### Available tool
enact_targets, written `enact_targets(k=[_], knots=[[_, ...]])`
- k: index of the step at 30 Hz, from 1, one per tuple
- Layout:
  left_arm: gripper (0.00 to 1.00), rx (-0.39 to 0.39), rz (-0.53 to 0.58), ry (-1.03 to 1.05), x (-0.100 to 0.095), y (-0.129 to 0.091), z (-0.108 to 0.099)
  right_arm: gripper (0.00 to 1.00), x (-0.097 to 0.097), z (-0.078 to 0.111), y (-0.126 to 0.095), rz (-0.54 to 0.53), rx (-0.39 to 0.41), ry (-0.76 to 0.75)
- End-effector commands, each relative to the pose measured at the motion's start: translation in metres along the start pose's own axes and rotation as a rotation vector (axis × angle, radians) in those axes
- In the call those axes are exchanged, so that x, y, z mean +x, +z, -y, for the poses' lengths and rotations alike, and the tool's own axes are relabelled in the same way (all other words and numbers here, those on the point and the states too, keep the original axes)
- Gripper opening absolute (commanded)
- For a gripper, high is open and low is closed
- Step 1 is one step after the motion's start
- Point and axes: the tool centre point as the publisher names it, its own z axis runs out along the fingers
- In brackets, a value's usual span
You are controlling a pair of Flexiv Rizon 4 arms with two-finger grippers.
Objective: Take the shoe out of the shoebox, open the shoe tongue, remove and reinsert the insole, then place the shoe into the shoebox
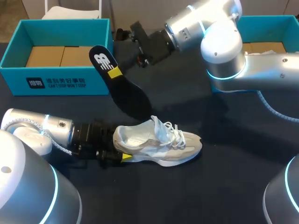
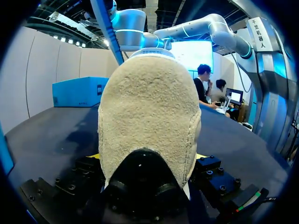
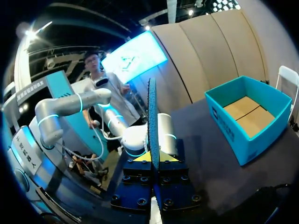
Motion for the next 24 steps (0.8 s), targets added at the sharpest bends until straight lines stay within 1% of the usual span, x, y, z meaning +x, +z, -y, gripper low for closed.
enact_targets(k=[1, 2, 3, 4, 6, 13, 14, 16, 21, 24], knots=[[0.00, 0.000, 0.000, 0.000, -0.002, 0.002, -0.003, 0.00, 0.000, 0.000, 0.001, 0.003, 0.001, 0.001], [0.00, 0.000, 0.000, 0.000, -0.002, 0.002, -0.003, 0.00, 0.000, 0.000, 0.001, 0.003, 0.001, 0.001], [0.00, 0.000, 0.000, 0.000, -0.002, 0.002, -0.003, 0.00, 0.001, -0.001, -0.002, 0.006, -0.015, 0.006], [0.00, 0.000, 0.000, 0.000, -0.002, 0.002, -0.003, 0.00, 0.002, -0.004, -0.009, 0.020, -0.034, 0.006], [0.00, 0.000, 0.000, 0.000, -0.002, 0.002, -0.003, 0.00, 0.003, -0.011, -0.018, 0.023, -0.045, 0.018], [0.00, 0.000, 0.000, 0.000, -0.002, 0.002, -0.003, 0.00, 0.017, -0.028, -0.045, -0.016, -0.071, 0.099], [0.00, 0.000, 0.000, 0.000, -0.002, 0.002, -0.003, 0.00, 0.018, -0.030, -0.049, -0.026, -0.096, 0.112], [0.00, 0.000, 0.000, 0.000, -0.002, 0.002, -0.003, 0.00, 0.021, -0.034, -0.055, -0.030, -0.096, 0.128], [0.00, 0.000, 0.000, 0.000, -0.002, 0.002, -0.003, 0.00, 0.034, -0.044, -0.072, -0.080, -0.225, 0.205], [0.00, 0.000, 0.000, 0.000, -0.002, 0.002, -0.003, 0.00, 0.042, -0.051, -0.078, -0.126, -0.253, 0.255]])
